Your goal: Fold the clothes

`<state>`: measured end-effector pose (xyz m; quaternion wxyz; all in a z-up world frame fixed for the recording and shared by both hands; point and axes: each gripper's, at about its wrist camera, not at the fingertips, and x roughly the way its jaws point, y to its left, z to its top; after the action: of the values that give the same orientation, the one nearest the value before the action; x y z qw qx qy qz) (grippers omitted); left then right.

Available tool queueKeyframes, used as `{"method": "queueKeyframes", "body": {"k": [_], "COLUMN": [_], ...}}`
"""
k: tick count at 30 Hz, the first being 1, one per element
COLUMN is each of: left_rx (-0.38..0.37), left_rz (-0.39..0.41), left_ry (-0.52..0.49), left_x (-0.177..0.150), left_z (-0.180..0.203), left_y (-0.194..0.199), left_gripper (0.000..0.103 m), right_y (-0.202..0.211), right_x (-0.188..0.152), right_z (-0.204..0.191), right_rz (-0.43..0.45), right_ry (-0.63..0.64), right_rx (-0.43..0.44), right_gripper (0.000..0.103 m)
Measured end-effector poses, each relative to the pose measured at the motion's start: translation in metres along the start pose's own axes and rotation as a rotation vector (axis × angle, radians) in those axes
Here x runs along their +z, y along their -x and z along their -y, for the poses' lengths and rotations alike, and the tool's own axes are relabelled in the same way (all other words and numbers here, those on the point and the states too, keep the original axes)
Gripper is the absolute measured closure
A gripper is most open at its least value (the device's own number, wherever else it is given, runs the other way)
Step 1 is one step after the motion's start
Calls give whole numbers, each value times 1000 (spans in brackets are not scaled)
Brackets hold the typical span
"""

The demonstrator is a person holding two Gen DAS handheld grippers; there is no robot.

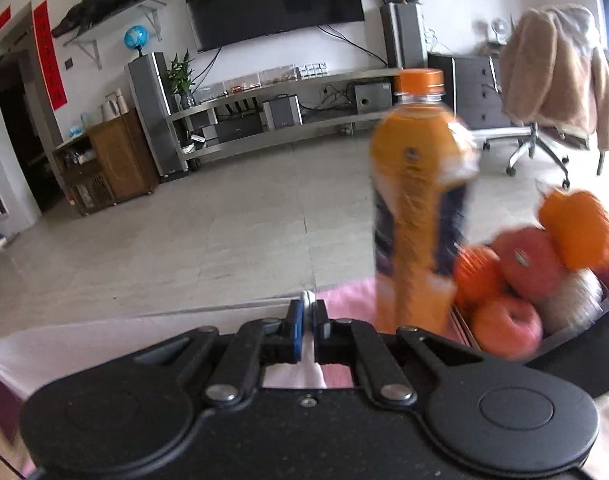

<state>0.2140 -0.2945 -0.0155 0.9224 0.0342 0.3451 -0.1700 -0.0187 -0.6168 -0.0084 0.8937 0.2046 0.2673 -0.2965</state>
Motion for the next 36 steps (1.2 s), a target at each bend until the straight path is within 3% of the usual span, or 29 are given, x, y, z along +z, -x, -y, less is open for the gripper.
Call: {"method": "queueKeyframes", "body": {"k": [3, 6, 10, 12, 16, 19, 23, 30, 33, 36], "left_rx": [-10, -14, 9, 19, 25, -10, -27, 92, 124, 116], "left_rz": [-44, -99, -170, -196, -197, -160, -183, -289, -274, -217], "left_ry": [-45, -92, -91, -63, 15, 65, 103, 12, -34, -21], "left_x": [-48, -102, -162, -175, -183, -181, -198, -220, -222, -219], "left_z": [-9, -15, -27, -34, -52, -63, -74, -68, -63, -66], "left_y": [40, 66, 73, 66, 63, 77, 89, 69, 70, 81], "left_gripper": [100, 100, 100, 100, 100, 100, 100, 103, 102, 93], "right_y": [44, 72, 80, 81, 86, 98, 115, 99, 88, 90], "right_x": [-32, -85, -134, -156, -195, -195, -204, -222, -227, -229], "right_z": [8, 21, 36, 43, 56, 63, 78, 79, 72, 70], "right_rz": [-56, -139, -191, -210, -239, -192, -164, -304, -362, -366], "right_ry": [-12, -41, -103, -135, -197, -234, -285, -226, -176, -158], "right_rx": [-1, 1, 10, 14, 27, 63, 99, 14, -15, -14], "right_gripper": [98, 98, 98, 98, 98, 98, 98, 98, 98, 88]}}
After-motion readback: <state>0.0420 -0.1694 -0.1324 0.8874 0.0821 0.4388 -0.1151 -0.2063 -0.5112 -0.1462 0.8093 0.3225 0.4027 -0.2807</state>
